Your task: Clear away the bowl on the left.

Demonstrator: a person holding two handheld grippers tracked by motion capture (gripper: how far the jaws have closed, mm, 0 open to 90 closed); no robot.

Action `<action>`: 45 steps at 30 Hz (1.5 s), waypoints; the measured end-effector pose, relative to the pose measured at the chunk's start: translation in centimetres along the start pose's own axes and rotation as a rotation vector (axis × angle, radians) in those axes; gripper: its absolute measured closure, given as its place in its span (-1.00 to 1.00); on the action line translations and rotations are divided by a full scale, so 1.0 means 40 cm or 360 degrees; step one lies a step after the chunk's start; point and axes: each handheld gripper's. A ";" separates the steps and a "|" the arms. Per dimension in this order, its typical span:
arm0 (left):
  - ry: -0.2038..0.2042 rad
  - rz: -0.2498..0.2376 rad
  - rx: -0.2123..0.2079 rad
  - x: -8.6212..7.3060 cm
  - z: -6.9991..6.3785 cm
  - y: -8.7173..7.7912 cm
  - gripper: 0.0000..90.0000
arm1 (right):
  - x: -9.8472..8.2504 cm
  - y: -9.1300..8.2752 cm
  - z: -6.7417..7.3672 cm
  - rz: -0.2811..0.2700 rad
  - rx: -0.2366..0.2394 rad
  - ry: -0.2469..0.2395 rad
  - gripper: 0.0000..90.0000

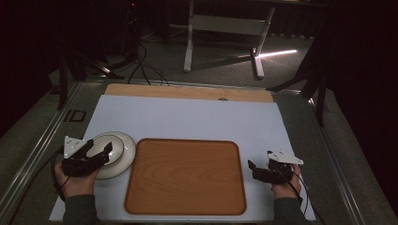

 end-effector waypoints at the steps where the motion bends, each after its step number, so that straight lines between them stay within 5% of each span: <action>1: 0.0002 -0.0002 -0.0002 0.001 -0.002 0.000 -0.25 | 0.013 -0.025 0.007 -0.0078 -0.0013 -0.0057 -0.69; 7: 0.0034 -0.0023 -0.0010 0.003 -0.009 -0.001 -0.24 | 0.021 -0.059 -0.002 -0.0201 -0.0034 0.0032 -0.69; 11: 0.0008 -0.0022 -0.0057 0.007 -0.007 -0.002 -0.23 | 0.024 -0.061 0.003 -0.0196 -0.0043 -0.0016 -0.69; 21: 0.0015 -0.0046 -0.0052 0.024 -0.004 -0.013 -0.22 | 0.029 -0.060 0.010 -0.0206 -0.0031 -0.0079 -0.69; 45: -0.0002 -0.0035 0.0056 0.036 0.039 -0.002 -0.22 | 0.031 -0.065 0.013 -0.0239 -0.0073 -0.0104 -0.69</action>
Point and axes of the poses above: each handheld gripper's, and its own axes: y roughly forward along the jaws, x roughly out of its top, z roughly to its left, and after that the axes turned 13 degrees about -y, right-handed
